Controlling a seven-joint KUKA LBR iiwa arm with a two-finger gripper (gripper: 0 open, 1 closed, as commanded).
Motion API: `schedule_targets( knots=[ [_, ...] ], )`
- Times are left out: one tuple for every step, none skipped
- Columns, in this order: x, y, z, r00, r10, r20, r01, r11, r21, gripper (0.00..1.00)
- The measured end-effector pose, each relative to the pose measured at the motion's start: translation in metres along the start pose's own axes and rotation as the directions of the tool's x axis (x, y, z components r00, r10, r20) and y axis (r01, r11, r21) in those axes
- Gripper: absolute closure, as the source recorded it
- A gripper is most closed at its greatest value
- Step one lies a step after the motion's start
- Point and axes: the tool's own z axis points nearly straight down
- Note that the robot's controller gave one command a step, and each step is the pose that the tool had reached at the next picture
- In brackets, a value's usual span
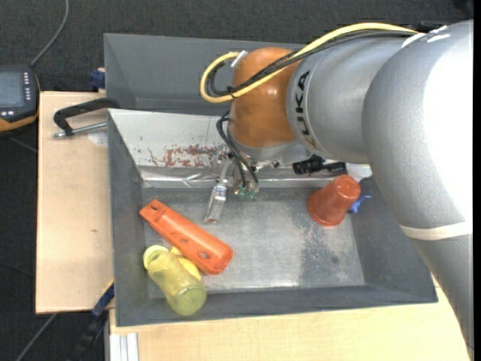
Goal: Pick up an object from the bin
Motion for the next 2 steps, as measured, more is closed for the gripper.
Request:
schedule_targets(
  knots=[
    [0.065,0.058,0.042,1.0,0.008,-0.001,-0.008,1.0,0.004,0.0],
    [-0.011,-0.034,0.049,1.0,0.022,0.008,-0.022,1.0,0.0,1.0]
  ],
)
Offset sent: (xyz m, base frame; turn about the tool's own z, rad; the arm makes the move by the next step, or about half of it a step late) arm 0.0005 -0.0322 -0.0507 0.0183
